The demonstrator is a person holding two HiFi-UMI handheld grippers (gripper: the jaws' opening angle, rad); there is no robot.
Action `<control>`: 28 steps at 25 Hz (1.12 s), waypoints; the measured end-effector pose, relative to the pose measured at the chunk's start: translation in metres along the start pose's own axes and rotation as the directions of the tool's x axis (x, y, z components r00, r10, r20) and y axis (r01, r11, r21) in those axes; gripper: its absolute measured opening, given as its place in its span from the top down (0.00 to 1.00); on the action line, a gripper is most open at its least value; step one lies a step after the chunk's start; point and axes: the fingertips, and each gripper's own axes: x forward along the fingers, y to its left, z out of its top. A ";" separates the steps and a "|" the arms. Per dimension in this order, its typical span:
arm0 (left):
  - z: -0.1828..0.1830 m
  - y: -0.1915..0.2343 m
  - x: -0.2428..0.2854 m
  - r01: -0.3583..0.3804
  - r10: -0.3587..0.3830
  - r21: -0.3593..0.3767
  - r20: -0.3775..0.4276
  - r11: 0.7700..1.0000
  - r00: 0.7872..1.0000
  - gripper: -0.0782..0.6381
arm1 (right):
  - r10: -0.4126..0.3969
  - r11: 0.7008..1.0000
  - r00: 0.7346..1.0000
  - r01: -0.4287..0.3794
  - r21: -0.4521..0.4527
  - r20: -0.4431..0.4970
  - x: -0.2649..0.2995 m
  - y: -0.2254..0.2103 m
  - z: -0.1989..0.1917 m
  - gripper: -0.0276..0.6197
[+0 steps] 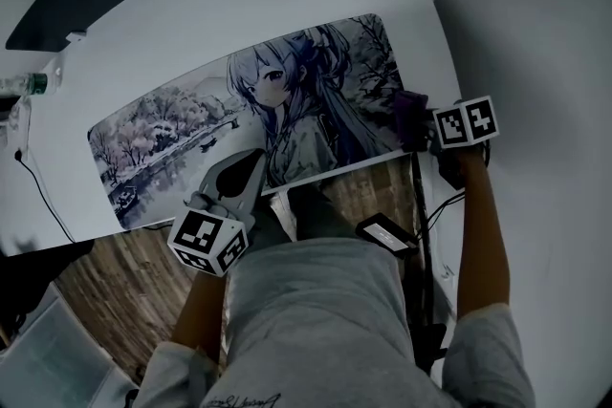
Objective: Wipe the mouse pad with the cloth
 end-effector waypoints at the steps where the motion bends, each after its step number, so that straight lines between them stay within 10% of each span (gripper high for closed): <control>1: -0.001 0.001 0.000 -0.001 0.001 0.000 -0.002 1.000 1.000 0.87 | -0.010 1.000 1.000 0.010 -0.010 -0.005 0.001 0.000 0.000 0.80; 28: -0.018 0.074 -0.082 -0.032 0.034 -0.053 0.030 0.998 0.999 0.87 | -0.081 0.996 0.995 0.078 -0.049 -0.062 0.046 0.100 0.001 0.80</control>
